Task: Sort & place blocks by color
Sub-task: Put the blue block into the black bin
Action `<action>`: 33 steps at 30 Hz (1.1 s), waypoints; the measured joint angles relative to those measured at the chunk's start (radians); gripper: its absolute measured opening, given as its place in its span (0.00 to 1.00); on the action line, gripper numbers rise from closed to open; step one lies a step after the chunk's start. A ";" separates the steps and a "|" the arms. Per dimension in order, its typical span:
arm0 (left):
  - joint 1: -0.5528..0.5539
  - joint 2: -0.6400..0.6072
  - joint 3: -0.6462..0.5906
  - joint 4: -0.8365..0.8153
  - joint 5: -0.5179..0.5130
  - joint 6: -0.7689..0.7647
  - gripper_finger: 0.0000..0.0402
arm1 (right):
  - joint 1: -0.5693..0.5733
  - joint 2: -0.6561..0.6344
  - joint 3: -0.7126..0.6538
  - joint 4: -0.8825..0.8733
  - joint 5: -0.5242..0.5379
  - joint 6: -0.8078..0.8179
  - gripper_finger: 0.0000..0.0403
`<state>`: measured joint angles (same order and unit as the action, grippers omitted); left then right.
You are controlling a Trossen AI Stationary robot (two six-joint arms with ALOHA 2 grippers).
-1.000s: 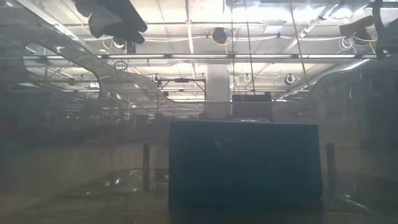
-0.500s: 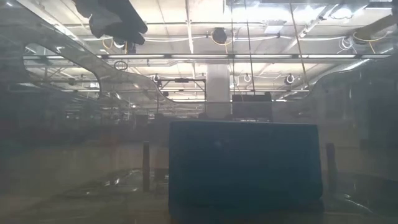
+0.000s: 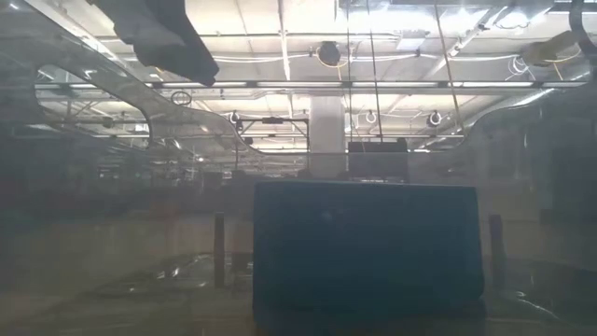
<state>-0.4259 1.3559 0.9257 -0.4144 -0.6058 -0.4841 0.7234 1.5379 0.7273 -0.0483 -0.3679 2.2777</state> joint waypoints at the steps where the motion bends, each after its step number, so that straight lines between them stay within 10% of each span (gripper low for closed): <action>1: 0.000 0.000 0.000 0.000 0.000 -0.006 0.50 | -0.001 0.000 0.000 -0.002 0.000 -0.020 0.45; 12: 0.000 0.000 0.000 0.016 0.000 -0.052 0.50 | -0.018 -0.104 0.000 -0.080 0.052 -0.256 0.45; 24: 0.000 0.000 0.000 0.016 0.008 -0.181 0.50 | 0.014 -0.150 0.000 -0.037 0.417 -1.107 0.45; 33: 0.000 0.000 0.000 0.020 0.013 -0.258 0.50 | 0.110 -0.095 0.000 0.224 0.499 -1.191 0.45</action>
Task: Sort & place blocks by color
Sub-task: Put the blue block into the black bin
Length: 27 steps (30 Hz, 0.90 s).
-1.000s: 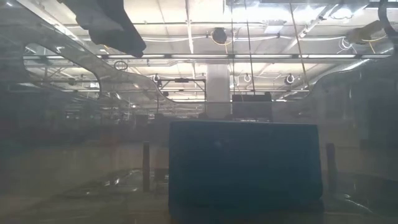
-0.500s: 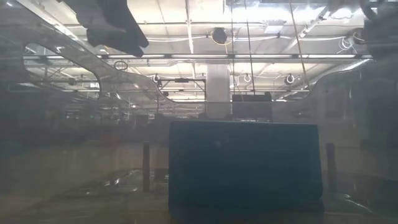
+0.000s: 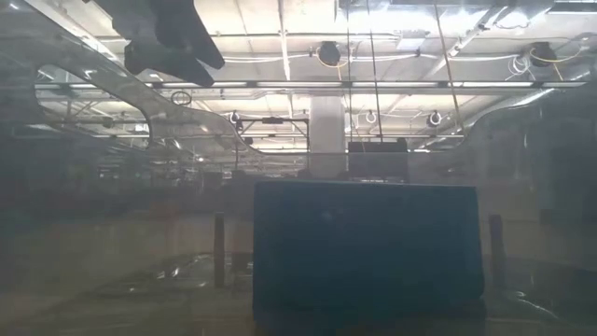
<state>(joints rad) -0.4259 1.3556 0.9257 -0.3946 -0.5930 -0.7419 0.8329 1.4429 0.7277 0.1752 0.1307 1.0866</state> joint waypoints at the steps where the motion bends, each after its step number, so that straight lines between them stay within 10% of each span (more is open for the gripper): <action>1: 0.000 0.000 0.000 0.001 0.000 -0.001 0.50 | 0.011 0.014 0.000 0.019 0.000 0.000 0.45; 20: 0.001 0.000 0.000 0.006 0.001 -0.038 0.50 | 0.006 0.055 0.000 0.042 -0.004 0.027 0.45; 27: 0.001 0.000 0.000 0.006 0.001 -0.044 0.50 | 0.005 0.036 0.097 -0.313 -0.004 -0.007 0.45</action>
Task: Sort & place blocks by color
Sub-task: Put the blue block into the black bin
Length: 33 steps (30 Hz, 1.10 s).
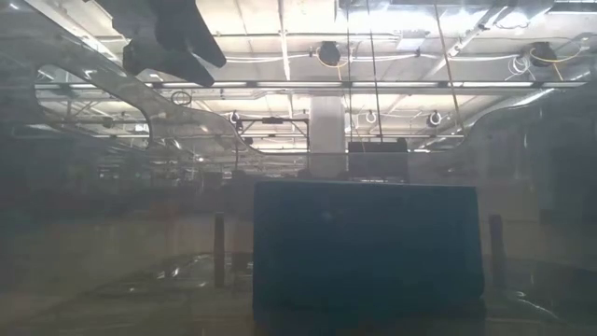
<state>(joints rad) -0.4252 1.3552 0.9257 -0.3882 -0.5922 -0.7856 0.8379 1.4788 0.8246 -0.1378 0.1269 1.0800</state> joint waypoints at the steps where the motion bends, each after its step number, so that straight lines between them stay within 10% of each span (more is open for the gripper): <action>1: 0.000 0.000 0.000 0.000 0.000 0.000 0.50 | 0.000 0.000 0.015 -0.044 0.001 -0.008 0.45; 33: 0.033 0.000 0.000 -0.003 -0.008 0.004 0.50 | 0.114 0.103 0.031 -0.024 0.116 -0.066 0.45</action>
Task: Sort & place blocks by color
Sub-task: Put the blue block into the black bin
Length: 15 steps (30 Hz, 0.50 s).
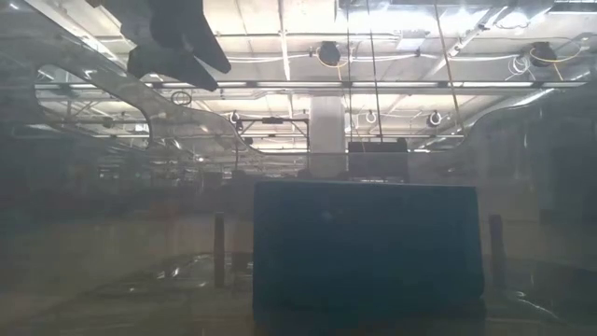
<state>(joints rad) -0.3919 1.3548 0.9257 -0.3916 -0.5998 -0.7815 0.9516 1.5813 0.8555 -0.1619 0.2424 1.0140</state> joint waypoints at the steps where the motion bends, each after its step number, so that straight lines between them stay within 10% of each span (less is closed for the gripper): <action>1: 0.001 0.000 0.000 0.000 0.000 0.000 0.50 | 0.001 0.005 0.000 0.002 -0.002 -0.016 0.45; 15: 0.000 0.000 0.000 -0.001 0.000 0.000 0.50 | 0.033 0.099 0.001 0.002 -0.046 -0.147 0.41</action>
<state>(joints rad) -0.3923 1.3548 0.9257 -0.3927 -0.5999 -0.7815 0.9844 1.6802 0.8566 -0.1597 0.1965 0.8673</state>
